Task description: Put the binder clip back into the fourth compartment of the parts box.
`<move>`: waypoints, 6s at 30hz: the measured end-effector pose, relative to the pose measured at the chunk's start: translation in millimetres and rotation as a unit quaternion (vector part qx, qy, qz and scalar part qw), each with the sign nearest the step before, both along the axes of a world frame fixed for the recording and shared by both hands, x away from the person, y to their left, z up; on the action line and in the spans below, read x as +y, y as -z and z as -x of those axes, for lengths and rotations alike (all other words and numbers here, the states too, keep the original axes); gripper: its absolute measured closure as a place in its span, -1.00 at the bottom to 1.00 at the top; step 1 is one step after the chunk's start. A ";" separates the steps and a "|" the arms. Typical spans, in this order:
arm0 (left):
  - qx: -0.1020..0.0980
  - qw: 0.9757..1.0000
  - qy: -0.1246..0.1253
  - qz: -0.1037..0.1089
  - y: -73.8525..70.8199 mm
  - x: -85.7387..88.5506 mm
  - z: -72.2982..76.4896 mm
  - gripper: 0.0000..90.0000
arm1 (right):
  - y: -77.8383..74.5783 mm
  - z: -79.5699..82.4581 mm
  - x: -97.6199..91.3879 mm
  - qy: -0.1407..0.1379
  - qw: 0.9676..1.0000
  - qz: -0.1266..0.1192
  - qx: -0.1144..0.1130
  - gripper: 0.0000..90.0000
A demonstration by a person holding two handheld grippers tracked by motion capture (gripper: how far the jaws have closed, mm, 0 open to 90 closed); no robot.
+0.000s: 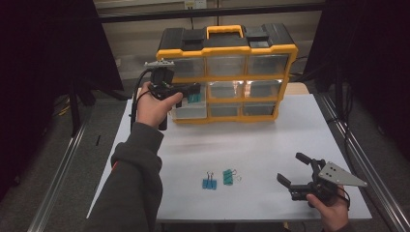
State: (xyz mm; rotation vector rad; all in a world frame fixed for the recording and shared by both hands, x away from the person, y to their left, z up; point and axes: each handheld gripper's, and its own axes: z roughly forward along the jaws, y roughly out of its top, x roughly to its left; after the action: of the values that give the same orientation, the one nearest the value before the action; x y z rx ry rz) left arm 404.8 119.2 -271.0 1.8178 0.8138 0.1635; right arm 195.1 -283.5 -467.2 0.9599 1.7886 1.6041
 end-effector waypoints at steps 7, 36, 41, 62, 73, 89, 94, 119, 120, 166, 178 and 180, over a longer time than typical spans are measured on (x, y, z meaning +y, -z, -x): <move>-0.007 1.000 -0.026 -0.016 4.0 -1.8 -14.7 0.99 | 0.1 -0.3 -0.1 -0.003 1.000 0.002 0.000 -0.99; -0.032 0.997 -0.061 -0.040 33.2 -12.5 -36.8 0.57 | -0.1 0.4 -0.7 -0.005 1.000 -0.003 -0.001 -0.99; -0.024 0.998 -0.047 -0.027 30.7 -9.1 -32.6 0.24 | 0.3 0.4 -0.3 -0.006 1.000 0.000 -0.001 -0.99; -0.031 0.999 0.005 0.036 30.8 3.2 16.6 -0.60 | 0.6 0.1 0.9 -0.004 1.000 0.004 0.001 -0.99; -0.037 0.998 0.028 0.051 52.6 0.4 40.4 -0.72 | 0.2 0.1 1.2 -0.004 1.000 0.002 0.002 -0.99; -0.044 0.998 0.036 0.041 94.7 8.5 67.6 -0.82 | 0.3 -0.7 2.3 0.000 1.000 0.000 0.000 -0.99; -0.048 0.998 0.027 0.036 103.2 12.2 73.8 -0.82 | 0.1 -0.7 1.8 -0.003 1.000 0.003 -0.002 -0.99; -0.033 0.998 0.047 0.004 159.6 17.9 100.9 -0.91 | 0.0 -0.8 2.5 -0.003 1.000 0.002 -0.002 -0.99; -0.032 0.998 0.046 0.000 160.6 17.3 101.9 -0.91 | 0.1 -0.8 2.3 -0.007 1.000 0.005 -0.003 -0.99; 0.075 0.985 0.137 -0.073 201.1 -2.7 111.9 0.73 | -0.8 -0.5 3.0 -0.007 1.000 0.008 -0.005 -0.98; 0.106 0.983 0.145 -0.048 194.7 -1.1 115.1 0.96 | -1.1 -0.5 3.5 -0.009 1.000 0.008 -0.005 -0.98; 0.100 0.984 0.140 -0.045 192.1 0.5 114.6 0.99 | -1.2 -0.5 3.6 -0.009 1.000 0.008 -0.005 -0.98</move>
State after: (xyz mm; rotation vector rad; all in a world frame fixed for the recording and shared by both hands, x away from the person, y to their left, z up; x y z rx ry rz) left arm 290.2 119.7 -463.1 2.0366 0.6875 -0.1691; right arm 195.6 -279.9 -466.0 0.9296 1.8046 1.6006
